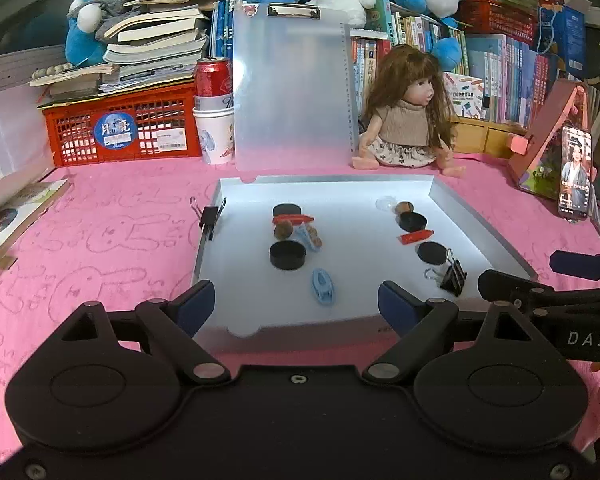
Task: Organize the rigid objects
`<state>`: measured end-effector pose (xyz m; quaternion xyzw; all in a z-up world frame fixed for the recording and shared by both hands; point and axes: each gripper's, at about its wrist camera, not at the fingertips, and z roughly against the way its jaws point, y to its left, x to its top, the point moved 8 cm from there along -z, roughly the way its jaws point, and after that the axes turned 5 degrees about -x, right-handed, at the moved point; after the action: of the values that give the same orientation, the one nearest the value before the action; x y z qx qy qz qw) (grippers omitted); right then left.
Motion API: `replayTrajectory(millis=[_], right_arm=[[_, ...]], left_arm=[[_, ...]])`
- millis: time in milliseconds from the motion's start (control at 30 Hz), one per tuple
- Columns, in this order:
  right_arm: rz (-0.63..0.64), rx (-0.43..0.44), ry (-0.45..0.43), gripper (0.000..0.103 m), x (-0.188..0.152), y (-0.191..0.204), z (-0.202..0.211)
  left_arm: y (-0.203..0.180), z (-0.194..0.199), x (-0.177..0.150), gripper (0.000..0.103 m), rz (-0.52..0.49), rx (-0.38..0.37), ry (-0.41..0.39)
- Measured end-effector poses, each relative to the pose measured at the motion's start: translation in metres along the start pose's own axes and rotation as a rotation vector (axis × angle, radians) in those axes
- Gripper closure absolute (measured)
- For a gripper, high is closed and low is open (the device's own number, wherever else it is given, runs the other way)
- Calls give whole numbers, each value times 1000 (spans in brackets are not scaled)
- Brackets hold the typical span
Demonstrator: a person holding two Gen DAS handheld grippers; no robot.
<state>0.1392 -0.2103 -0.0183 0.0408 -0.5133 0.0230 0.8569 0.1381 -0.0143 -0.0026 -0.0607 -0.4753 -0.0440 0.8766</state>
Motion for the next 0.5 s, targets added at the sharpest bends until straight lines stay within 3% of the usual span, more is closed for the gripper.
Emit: replayTrajectory(millis=[500], right_arm=[[-8,-38,41,0,-41,1,4]], left_arm=[[2,8,-45,14,24,29,37]])
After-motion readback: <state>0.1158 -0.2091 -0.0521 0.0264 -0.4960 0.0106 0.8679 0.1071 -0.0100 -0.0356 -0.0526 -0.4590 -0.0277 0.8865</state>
